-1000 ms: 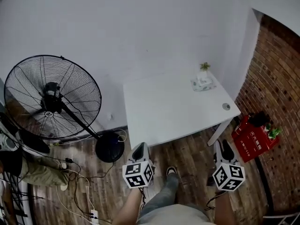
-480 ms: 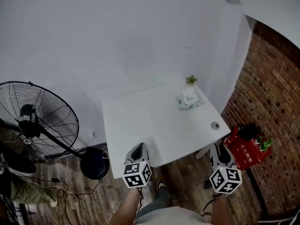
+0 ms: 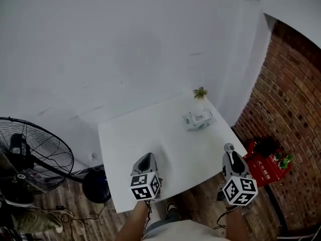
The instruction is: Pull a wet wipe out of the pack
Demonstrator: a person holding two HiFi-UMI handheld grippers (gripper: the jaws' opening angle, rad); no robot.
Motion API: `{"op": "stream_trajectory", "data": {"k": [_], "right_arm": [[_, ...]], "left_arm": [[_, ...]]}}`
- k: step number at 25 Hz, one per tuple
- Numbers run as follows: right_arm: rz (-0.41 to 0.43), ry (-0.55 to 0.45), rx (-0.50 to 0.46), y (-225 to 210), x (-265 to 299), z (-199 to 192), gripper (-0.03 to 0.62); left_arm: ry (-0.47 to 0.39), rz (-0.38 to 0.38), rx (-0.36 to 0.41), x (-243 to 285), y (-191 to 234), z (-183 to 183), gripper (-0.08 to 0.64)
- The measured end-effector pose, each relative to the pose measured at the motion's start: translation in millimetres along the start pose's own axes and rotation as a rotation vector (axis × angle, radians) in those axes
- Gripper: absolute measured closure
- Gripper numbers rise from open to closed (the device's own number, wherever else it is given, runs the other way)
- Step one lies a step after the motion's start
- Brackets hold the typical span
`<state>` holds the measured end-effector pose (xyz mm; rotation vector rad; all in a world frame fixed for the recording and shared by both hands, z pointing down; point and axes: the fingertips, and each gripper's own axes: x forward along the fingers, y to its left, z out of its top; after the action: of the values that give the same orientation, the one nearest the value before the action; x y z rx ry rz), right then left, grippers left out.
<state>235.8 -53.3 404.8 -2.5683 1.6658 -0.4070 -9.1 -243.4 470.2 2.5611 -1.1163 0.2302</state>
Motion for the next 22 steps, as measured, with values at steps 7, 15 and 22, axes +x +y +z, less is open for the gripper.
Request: {"op": "stream_trajectory", "data": {"k": [7,15,22], "right_arm": [[-0.009,0.016,-0.001,-13.7,32.1,8.0,0.462],[0.060,0.065,0.001,-30.4,89.7,5.9,0.462],[0.138,0.115,-0.025,-37.8,137.5,11.4,0.463]], "left_arm": [[0.023,-0.020,0.004,39.7,-6.0,6.6,0.560],[0.020,0.065,0.002,67.9,-1.5,14.5,0.559],[0.013,0.146,-0.037,90.5,1.8,21.1,0.560]]}}
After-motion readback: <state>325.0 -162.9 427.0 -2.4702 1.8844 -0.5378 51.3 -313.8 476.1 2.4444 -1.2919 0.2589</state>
